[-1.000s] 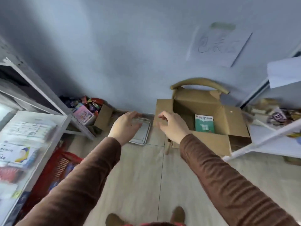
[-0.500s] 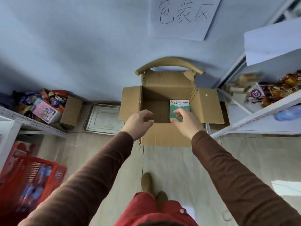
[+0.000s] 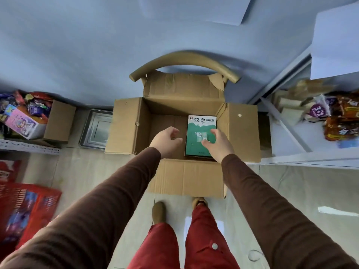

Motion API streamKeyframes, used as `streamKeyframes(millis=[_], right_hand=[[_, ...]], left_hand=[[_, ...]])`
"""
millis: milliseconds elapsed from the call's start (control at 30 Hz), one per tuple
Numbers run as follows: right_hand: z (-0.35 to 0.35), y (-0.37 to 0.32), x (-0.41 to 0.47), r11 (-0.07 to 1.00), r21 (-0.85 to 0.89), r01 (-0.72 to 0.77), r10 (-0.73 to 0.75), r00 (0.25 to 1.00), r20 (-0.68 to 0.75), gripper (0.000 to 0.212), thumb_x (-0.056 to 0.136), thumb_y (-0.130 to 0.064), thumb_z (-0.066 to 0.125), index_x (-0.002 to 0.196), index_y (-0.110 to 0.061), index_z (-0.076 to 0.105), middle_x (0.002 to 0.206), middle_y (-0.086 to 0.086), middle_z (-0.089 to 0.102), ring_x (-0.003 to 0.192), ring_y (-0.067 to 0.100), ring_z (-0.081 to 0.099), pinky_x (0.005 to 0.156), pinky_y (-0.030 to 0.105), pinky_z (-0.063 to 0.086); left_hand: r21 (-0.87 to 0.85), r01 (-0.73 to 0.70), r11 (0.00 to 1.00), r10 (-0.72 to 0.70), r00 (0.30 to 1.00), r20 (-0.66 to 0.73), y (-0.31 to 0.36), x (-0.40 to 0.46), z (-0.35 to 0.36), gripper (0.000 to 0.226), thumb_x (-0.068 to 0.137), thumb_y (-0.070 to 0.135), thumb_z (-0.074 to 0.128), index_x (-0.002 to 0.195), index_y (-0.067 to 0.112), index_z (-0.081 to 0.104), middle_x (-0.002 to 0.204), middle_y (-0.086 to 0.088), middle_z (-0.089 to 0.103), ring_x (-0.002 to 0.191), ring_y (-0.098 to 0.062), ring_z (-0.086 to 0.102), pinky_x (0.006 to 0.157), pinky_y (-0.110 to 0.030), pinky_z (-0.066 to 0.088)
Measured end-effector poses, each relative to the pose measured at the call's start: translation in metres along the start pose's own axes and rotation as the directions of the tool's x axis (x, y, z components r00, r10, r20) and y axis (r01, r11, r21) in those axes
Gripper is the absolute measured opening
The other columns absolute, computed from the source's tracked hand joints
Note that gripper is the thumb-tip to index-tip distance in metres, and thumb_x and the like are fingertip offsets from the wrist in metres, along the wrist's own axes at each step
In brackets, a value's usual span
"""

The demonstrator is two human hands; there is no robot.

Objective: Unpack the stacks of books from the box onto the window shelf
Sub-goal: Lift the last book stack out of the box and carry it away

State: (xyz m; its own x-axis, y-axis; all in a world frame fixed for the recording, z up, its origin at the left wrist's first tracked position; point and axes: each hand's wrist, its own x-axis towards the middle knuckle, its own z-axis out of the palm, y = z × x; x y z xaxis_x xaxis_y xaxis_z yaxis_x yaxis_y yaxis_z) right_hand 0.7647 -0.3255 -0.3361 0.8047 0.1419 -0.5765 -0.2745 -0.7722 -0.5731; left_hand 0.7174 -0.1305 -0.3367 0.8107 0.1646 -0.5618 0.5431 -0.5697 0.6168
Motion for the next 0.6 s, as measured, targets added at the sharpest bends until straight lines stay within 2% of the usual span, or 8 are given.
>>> streamKeyframes(millis=[167, 267, 367, 433, 500, 600], right_hand=[[0.012, 0.03, 0.066, 0.969, 0.173, -0.174, 0.161, 0.983, 0.088, 0.065, 0.093, -0.028, 0.066, 0.15, -0.015, 0.035, 0.156, 0.007, 0.04, 0.14, 0.027, 0.041, 0.116, 0.039, 0.034], [0.033, 0.045, 0.097, 0.899, 0.328, -0.289, 0.26, 0.957, 0.13, 0.064, 0.094, -0.019, 0.065, 0.15, -0.013, 0.034, 0.152, 0.009, 0.045, 0.128, 0.021, 0.048, 0.108, 0.031, 0.037], [0.057, 0.057, 0.12, 0.824, 0.407, -0.394, 0.357, 0.919, 0.168, 0.07, 0.094, -0.014, 0.062, 0.154, -0.012, 0.025, 0.151, 0.01, 0.044, 0.134, 0.029, 0.048, 0.115, 0.04, 0.037], [0.071, 0.066, 0.132, 0.805, 0.431, -0.408, 0.384, 0.912, 0.146, 0.069, 0.093, -0.01, 0.062, 0.153, -0.012, 0.028, 0.15, 0.011, 0.046, 0.134, 0.03, 0.049, 0.114, 0.044, 0.039], [0.082, 0.074, 0.138, 0.808, 0.423, -0.411, 0.398, 0.909, 0.123, 0.069, 0.092, -0.007, 0.061, 0.153, -0.012, 0.028, 0.151, 0.011, 0.045, 0.136, 0.029, 0.047, 0.114, 0.044, 0.038], [0.095, 0.083, 0.14, 0.816, 0.392, -0.424, 0.414, 0.903, 0.115, 0.077, 0.09, -0.005, 0.062, 0.155, -0.013, 0.022, 0.151, 0.011, 0.043, 0.14, 0.028, 0.042, 0.116, 0.044, 0.035]], left_hand=[[-0.101, 0.206, 0.973, -0.202, 0.978, 0.044, -0.011, 0.065, 0.041, 0.049, 0.096, 0.028, 0.062, 0.141, 0.011, 0.052, 0.137, -0.01, 0.062, 0.121, -0.023, 0.059, 0.099, -0.029, 0.045], [-0.14, 0.321, 0.937, -0.31, 0.946, 0.094, -0.026, 0.102, 0.066, 0.053, 0.096, 0.028, 0.063, 0.143, 0.009, 0.049, 0.139, -0.012, 0.06, 0.118, -0.023, 0.059, 0.091, -0.025, 0.042], [-0.137, 0.422, 0.896, -0.398, 0.901, 0.172, -0.044, 0.134, 0.089, 0.059, 0.096, 0.029, 0.064, 0.148, 0.006, 0.045, 0.145, -0.014, 0.056, 0.129, -0.028, 0.056, 0.103, -0.031, 0.044], [-0.132, 0.472, 0.872, -0.442, 0.873, 0.207, -0.054, 0.153, 0.105, 0.063, 0.095, 0.028, 0.064, 0.15, 0.005, 0.043, 0.15, -0.014, 0.053, 0.134, -0.029, 0.052, 0.11, -0.033, 0.041], [-0.133, 0.506, 0.852, -0.47, 0.852, 0.23, -0.063, 0.166, 0.121, 0.061, 0.094, 0.029, 0.066, 0.147, 0.005, 0.047, 0.148, -0.013, 0.055, 0.132, -0.028, 0.055, 0.104, -0.03, 0.042], [-0.193, 0.532, 0.824, -0.484, 0.839, 0.247, -0.073, 0.176, 0.144, 0.053, 0.092, 0.031, 0.069, 0.137, 0.007, 0.055, 0.136, -0.013, 0.064, 0.118, -0.028, 0.063, 0.088, -0.029, 0.048]])
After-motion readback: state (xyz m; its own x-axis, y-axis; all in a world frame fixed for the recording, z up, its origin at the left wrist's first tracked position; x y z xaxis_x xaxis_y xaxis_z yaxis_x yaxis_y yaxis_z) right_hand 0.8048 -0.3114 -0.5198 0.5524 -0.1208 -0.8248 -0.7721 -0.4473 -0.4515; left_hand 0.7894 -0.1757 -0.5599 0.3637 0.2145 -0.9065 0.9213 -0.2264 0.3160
